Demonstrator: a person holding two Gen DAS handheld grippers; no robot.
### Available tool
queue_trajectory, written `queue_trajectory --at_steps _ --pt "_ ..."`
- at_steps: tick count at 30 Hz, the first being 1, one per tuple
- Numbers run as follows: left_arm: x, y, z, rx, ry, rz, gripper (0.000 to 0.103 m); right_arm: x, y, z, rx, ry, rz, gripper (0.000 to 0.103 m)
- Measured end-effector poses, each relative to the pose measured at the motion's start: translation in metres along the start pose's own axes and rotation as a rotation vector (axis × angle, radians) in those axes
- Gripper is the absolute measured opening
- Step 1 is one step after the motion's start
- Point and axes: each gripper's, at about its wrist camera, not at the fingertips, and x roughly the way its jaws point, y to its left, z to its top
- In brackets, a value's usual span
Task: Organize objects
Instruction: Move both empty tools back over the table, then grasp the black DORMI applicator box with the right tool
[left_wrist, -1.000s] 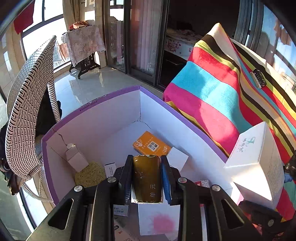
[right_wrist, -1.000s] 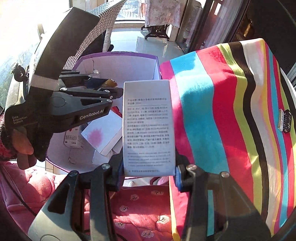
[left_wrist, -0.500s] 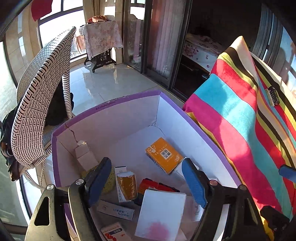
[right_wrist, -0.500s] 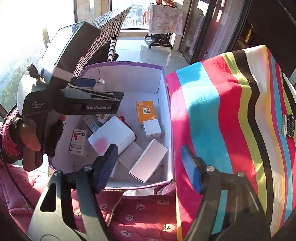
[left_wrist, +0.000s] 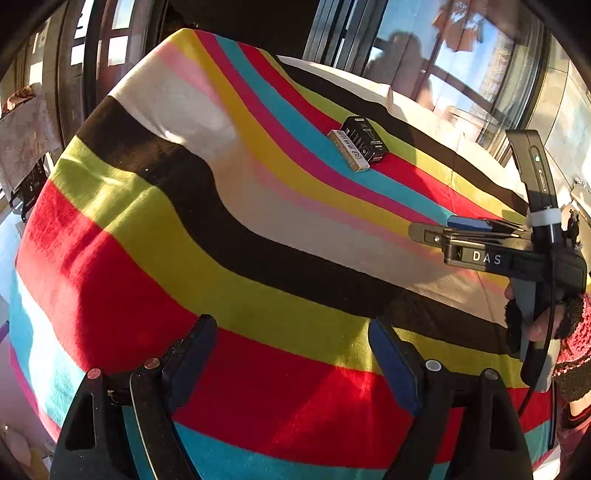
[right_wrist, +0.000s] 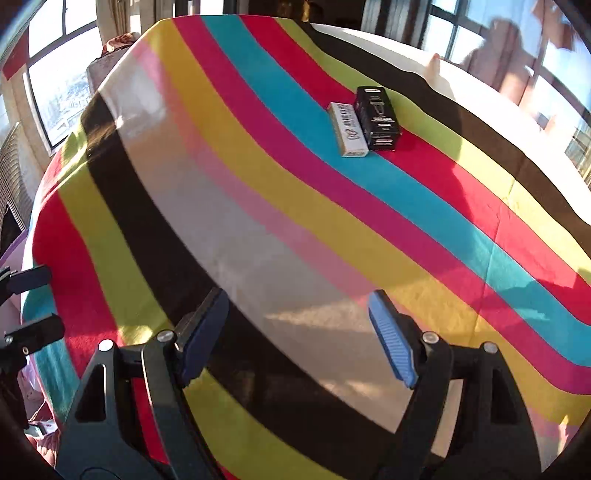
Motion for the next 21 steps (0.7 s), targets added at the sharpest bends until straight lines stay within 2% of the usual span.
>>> queue_trajectory --at_steps 2,4,6,11,13,16,19,21 --pt "0.022 -0.006 0.011 -0.003 0.035 0.001 0.086 0.013 -0.023 0.024 0.029 -0.017 -0.021 0.081" --pt "0.029 -0.009 0.016 0.004 0.023 0.023 0.086 0.027 -0.038 0.051 0.048 -0.041 -0.035 0.081" --pt "0.03 -0.009 0.017 0.006 0.014 0.013 0.088 0.043 -0.051 0.076 0.08 -0.052 -0.062 0.081" --pt "0.031 -0.008 0.016 0.002 0.0 0.001 0.09 0.093 -0.067 0.128 0.13 -0.031 -0.044 0.081" --pt "0.032 -0.009 0.017 0.005 0.002 -0.001 0.092 0.11 -0.066 0.142 0.104 -0.022 -0.059 0.081" --pt "0.032 -0.008 0.018 0.005 0.003 -0.005 0.093 0.132 -0.073 0.153 0.09 0.004 -0.166 0.081" --pt "0.034 -0.008 0.019 0.014 0.008 -0.007 0.096 0.145 -0.086 0.151 0.136 0.01 -0.141 0.08" --pt "0.036 -0.01 0.019 0.029 0.016 0.0 0.098 0.14 -0.084 0.144 0.11 -0.005 -0.096 0.054"
